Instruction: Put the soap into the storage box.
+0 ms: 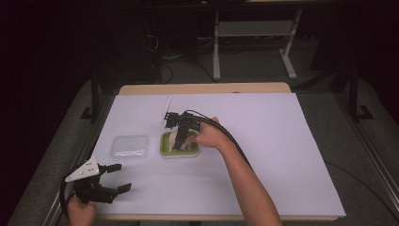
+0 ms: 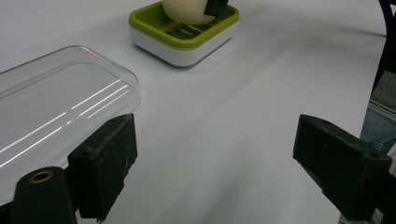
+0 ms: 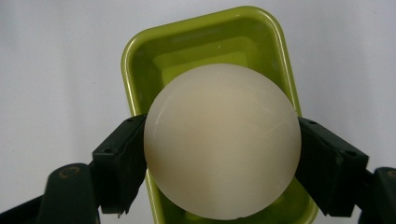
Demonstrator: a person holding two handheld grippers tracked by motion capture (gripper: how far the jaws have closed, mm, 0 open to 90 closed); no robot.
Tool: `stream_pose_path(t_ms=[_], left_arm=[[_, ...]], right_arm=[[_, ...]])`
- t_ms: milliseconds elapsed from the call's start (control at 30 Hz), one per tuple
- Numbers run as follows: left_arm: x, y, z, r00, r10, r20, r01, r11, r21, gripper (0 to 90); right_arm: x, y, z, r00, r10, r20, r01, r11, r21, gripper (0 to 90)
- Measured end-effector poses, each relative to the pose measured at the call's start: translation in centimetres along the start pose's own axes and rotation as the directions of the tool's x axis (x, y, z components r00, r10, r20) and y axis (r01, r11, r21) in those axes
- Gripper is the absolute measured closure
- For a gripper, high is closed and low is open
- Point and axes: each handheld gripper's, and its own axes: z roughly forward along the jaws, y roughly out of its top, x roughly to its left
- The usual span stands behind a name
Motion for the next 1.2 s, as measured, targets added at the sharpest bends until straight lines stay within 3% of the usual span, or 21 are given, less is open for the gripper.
stream_pose_path(t_ms=[1200], left_arm=[[0.03,0.01,0.03,1.0000,-0.005,-0.003,0.005,1.0000,-0.001,12.9]], right_arm=[[-0.07,-0.14,0.84,1.0000,0.000,0.000,0.000,1.000,0.015,22.3]])
